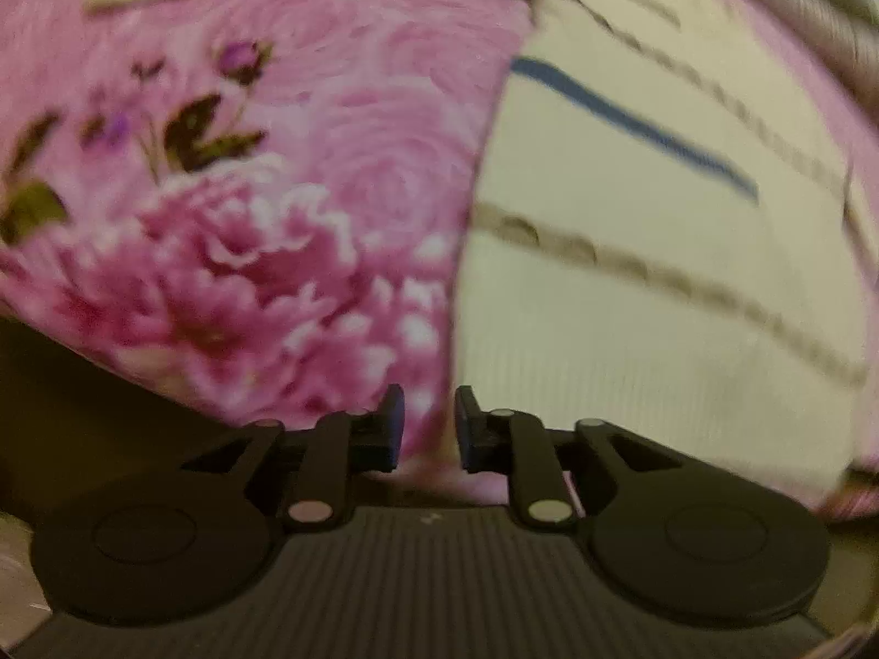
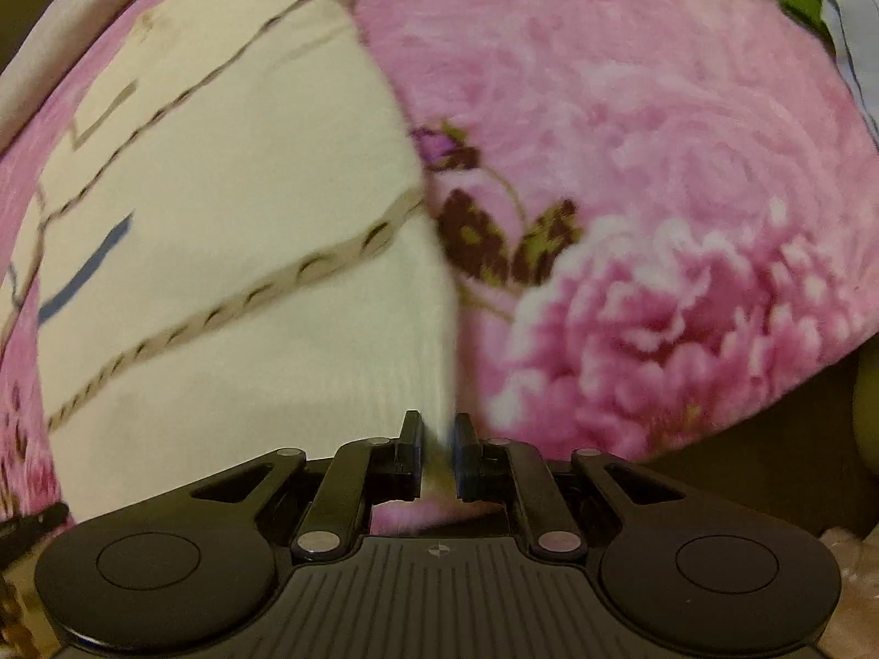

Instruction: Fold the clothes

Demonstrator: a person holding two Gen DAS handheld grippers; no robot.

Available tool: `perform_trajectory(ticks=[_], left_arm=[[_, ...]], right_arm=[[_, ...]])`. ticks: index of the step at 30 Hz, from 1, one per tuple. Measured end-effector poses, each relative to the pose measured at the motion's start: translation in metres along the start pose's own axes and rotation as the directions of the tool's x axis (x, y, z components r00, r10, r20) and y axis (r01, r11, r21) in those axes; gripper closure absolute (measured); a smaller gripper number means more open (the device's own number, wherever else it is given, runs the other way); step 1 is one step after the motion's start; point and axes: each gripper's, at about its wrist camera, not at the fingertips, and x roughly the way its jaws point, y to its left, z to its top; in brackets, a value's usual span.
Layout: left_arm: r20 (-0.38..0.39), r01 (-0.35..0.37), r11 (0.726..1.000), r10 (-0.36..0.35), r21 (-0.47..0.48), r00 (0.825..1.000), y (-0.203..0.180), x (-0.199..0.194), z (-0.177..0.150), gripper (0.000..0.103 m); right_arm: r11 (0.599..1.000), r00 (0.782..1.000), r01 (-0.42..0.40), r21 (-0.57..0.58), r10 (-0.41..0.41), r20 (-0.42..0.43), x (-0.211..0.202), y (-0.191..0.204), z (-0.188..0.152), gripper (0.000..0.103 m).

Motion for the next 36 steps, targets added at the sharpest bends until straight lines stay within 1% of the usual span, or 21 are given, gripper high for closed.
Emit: perform_trajectory(ticks=[1,3,4,5,6,7,8,9,12,13,14,16,19,22,27,30,36], left_arm=[[-0.003,-0.025,0.999,0.025,0.042,1.0,-0.007,-0.009,-0.001,0.089],[-0.007,-0.075,0.989,0.077,0.125,0.997,-0.02,-0.028,-0.003,0.089],[0.013,-0.088,0.985,0.087,0.148,0.996,-0.029,-0.041,-0.005,0.087],[0.035,-0.095,0.982,0.09,0.163,0.995,-0.039,-0.054,-0.006,0.087],[0.075,-0.093,0.981,0.081,0.172,0.994,-0.05,-0.071,-0.004,0.083],[0.109,-0.091,0.98,0.073,0.176,0.991,-0.059,-0.085,-0.003,0.077],[0.142,-0.09,0.979,0.065,0.18,0.988,-0.068,-0.099,-0.001,0.074],[0.181,-0.091,0.979,0.058,0.182,0.982,-0.077,-0.114,0.0,0.069],[0.27,-0.109,0.977,0.057,0.181,0.961,-0.103,-0.145,0.003,0.068],[0.285,-0.12,0.977,0.067,0.176,0.956,-0.11,-0.152,0.003,0.065],[0.294,-0.131,0.977,0.077,0.169,0.953,-0.117,-0.158,0.003,0.064],[0.286,-0.156,0.976,0.108,0.15,0.952,-0.125,-0.167,-0.004,0.061],[0.261,-0.182,0.977,0.148,0.112,0.954,-0.133,-0.177,-0.018,0.06],[0.243,-0.188,0.978,0.163,0.086,0.956,-0.137,-0.183,-0.037,0.06],[0.235,-0.201,0.977,0.179,0.075,0.955,-0.142,-0.19,-0.064,0.06],[0.226,-0.204,0.976,0.183,0.074,0.957,-0.144,-0.19,-0.074,0.06],[0.219,-0.21,0.973,0.185,0.098,0.958,-0.154,-0.189,-0.089,0.06]], right_arm=[[1.0,1.0,0.007,-0.019,-0.007,-0.009,-0.007,0.004,-0.002,0.094],[0.998,0.999,-0.005,-0.055,0.007,0.045,-0.031,0.013,-0.007,0.094],[0.997,0.997,-0.008,-0.075,0.013,0.076,-0.043,0.018,-0.01,0.094],[0.995,0.989,0.008,-0.101,0.007,0.145,-0.06,0.026,-0.014,0.094],[0.992,0.977,0.027,-0.126,0.001,0.214,-0.076,0.034,-0.017,0.094],[0.987,0.958,0.059,-0.147,-0.015,0.286,-0.095,0.043,-0.021,0.094],[0.982,0.935,0.091,-0.164,-0.027,0.355,-0.112,0.053,-0.025,0.094],[0.98,0.914,0.106,-0.169,-0.028,0.405,-0.127,0.058,-0.028,0.094],[0.979,0.911,0.054,-0.199,0.033,0.411,-0.149,0.067,-0.028,0.094],[0.977,0.91,0.039,-0.209,0.052,0.41,-0.156,0.07,-0.028,0.094],[0.976,0.92,0.035,-0.215,0.053,0.387,-0.158,0.071,-0.03,0.094],[0.974,0.939,0.027,-0.227,0.053,0.341,-0.162,0.072,-0.034,0.094],[0.974,0.96,0.054,-0.219,0.01,0.281,-0.16,0.068,-0.043,0.093],[0.98,0.971,0.014,-0.2,0.034,0.235,-0.157,0.056,-0.051,0.093],[0.976,0.977,0.027,-0.215,0.02,0.214,-0.159,0.052,-0.064,0.09],[0.973,0.979,0.038,-0.228,0.01,0.203,-0.16,0.051,-0.071,0.089],[0.959,0.982,0.038,-0.28,0.015,0.187,-0.159,0.057,-0.086,0.086]])
